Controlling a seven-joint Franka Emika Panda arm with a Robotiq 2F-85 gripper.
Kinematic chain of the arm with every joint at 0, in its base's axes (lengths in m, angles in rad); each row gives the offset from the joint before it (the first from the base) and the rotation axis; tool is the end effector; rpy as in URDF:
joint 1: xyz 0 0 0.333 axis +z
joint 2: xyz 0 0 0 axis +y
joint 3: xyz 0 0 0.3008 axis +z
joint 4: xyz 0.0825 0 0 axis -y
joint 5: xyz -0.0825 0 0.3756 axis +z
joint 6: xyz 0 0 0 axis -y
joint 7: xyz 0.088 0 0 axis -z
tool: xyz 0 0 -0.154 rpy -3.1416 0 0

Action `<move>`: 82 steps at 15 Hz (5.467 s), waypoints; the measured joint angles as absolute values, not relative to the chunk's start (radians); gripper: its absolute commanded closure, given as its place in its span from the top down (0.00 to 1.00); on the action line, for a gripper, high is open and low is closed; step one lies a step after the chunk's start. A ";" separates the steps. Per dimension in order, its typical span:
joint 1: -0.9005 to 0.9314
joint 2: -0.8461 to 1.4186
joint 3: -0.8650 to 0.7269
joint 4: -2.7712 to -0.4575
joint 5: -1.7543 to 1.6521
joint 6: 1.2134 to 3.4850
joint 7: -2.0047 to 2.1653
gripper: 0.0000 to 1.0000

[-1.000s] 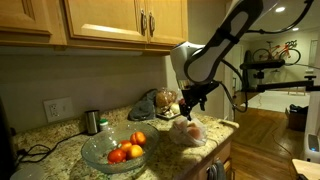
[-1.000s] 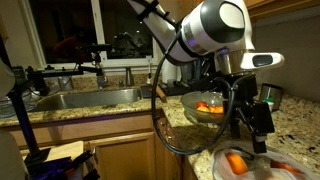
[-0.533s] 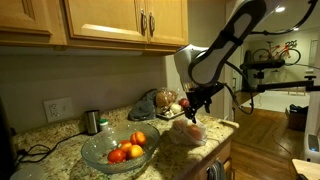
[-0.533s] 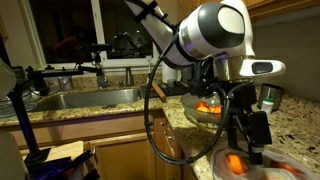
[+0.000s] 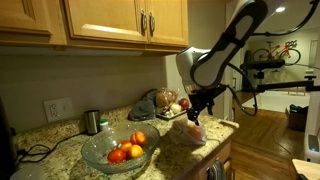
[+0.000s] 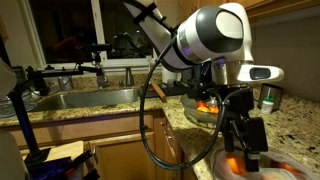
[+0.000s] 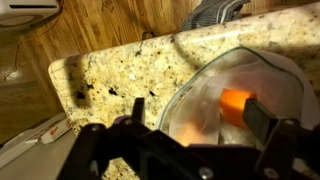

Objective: Take one peach from the plastic and put it in the glass bowl

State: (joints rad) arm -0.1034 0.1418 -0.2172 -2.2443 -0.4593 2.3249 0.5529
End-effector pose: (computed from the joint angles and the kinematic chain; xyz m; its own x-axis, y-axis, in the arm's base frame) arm 0.4900 -0.1885 0.2493 0.8599 -0.5049 0.0758 -0.4978 -0.7963 0.3436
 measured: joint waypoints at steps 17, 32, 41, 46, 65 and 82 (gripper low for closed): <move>-0.103 0.155 -0.217 -2.250 -0.526 2.376 0.546 1.00; -0.093 0.196 -0.217 -2.241 -0.533 2.418 0.544 0.33; -0.090 0.198 -0.216 -2.233 -0.533 2.419 0.532 0.04; -0.088 0.206 -0.208 -2.225 -0.509 2.448 0.477 0.09; -0.086 0.249 -0.202 -2.180 -0.404 2.466 0.349 0.08; -0.066 0.252 -0.181 -2.170 -0.344 2.466 0.289 0.19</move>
